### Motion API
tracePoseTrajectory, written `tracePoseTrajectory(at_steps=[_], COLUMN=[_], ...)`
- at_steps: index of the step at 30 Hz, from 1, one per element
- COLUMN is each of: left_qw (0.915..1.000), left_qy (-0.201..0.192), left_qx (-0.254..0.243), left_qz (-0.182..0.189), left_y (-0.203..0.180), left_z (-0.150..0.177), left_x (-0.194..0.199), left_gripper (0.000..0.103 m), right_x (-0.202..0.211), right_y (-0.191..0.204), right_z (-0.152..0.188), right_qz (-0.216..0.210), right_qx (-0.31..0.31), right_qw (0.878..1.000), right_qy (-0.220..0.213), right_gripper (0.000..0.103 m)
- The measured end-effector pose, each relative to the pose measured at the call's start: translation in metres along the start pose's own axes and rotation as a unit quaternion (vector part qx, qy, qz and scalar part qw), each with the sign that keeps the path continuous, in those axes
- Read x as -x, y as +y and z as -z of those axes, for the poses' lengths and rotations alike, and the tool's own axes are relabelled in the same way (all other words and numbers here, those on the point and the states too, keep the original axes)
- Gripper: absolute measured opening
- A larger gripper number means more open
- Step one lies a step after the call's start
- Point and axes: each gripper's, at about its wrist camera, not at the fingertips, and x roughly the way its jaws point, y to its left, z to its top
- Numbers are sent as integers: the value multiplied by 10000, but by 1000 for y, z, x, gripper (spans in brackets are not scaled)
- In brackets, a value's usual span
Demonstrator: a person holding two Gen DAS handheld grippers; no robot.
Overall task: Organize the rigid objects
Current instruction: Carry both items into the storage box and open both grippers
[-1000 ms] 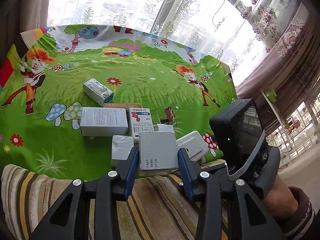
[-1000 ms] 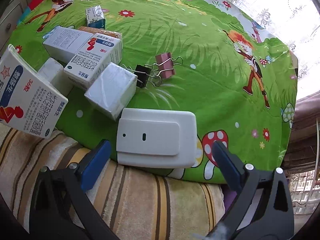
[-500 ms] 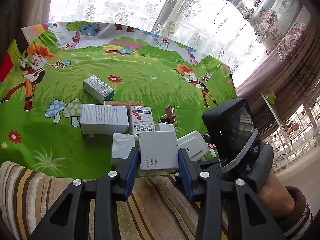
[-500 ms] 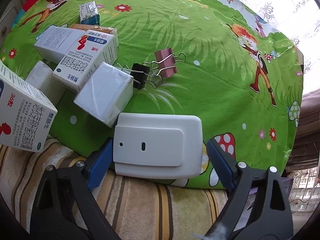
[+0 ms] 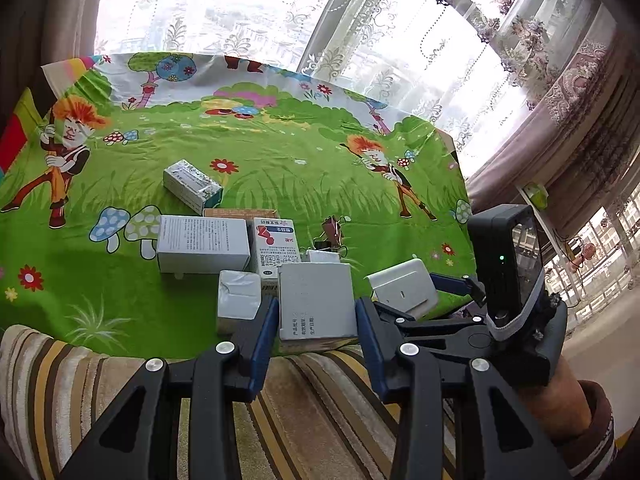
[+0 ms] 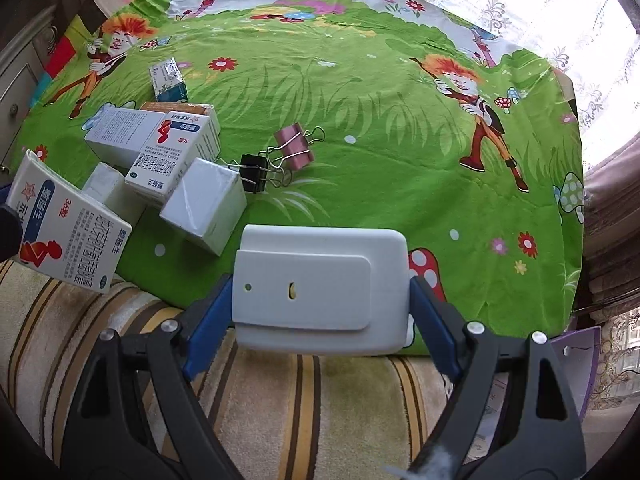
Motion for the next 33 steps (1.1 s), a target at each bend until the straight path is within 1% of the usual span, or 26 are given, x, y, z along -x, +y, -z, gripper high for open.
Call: tracePoseTrajectory(at_steps=[3,7,10,13,15,20,27,29,33], left_qw=[9999,9990,9978,9954,9933,9866,9744,9709,9693], left_qy=[0,30,-26,30,107,344,816,959,1130], left_qx=[-92,-185,-312,-433,-501,-537,-691,-721,-833], left_qz=[126,394,586,851,1041,1504,1976,2073,2021], left_y=[-10,-28,-48,-70,-85,-117,-165,-176,-194], left_z=[1,4,7,11,14,20,30,34,37], left_x=[2,3,5,3,-1,-12,-34,-40,-56], left_gripper=[41,41,41,41,41,41,41,41,41], right_x=[17,40,57,72,80,93,102,103,105], right_y=[-12,-31,-51,-69,-81,-118,-163,-175,-194], right_z=[9,27,42,59,70,105,148,159,177], right_qz=[-58,-120,-138,-59,7,13,128,174,248], right_qx=[-222,-573,-836,-1043,-1181,-1670,-2225,-2352,-2609], right_qw=[9995,9972,9944,9916,9895,9817,9701,9671,9603], right_qy=[-204,-457,-633,-769,-832,-913,-959,-959,-956], right_gripper=[87,87,87,87,87,87,87,87,87])
